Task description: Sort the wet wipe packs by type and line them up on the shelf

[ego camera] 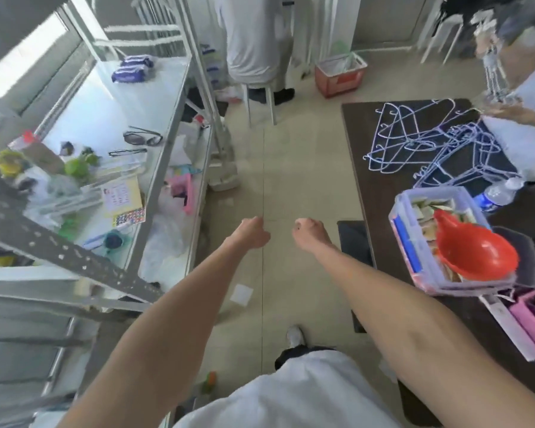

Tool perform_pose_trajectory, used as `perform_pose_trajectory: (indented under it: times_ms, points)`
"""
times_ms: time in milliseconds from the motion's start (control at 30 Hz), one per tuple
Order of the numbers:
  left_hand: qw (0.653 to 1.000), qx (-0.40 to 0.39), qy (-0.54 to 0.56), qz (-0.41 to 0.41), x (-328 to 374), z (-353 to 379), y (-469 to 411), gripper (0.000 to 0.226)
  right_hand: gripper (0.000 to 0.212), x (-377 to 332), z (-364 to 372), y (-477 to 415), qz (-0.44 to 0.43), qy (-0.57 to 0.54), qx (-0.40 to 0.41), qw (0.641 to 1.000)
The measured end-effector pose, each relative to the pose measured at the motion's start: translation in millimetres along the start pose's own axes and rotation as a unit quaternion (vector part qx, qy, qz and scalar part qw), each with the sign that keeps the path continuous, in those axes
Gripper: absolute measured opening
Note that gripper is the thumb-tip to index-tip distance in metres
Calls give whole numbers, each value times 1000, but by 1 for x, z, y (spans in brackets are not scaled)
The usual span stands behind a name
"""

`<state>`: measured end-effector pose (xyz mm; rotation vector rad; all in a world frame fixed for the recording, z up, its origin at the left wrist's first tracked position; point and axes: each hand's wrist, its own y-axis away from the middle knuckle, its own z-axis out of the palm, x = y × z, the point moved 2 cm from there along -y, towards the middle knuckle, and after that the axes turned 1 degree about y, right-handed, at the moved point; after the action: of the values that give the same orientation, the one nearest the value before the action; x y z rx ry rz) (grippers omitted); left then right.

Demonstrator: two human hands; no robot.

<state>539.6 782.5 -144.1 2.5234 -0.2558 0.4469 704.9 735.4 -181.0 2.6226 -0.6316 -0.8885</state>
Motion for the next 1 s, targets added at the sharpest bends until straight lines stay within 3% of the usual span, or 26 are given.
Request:
perform_pose_trajectory:
  times_ms: [100,200,467,1000]
  points:
    - [1000,-3,12,-11,19,-20,-51,49,33,-2,-29,-56,0,10,0,1000]
    - [999,-21,23,-39,30,-39,-91,66,30,-17,-47,-107,-3,9,-9,1000]
    - [996,-47,30,-65,27,-108,-242,72,37,-76,-71,-264,-5,40,-38,998]
    - [996,-23,67,-59,27,-294,-540,46,35,-246,-145,-555,-16,52,-41,998]
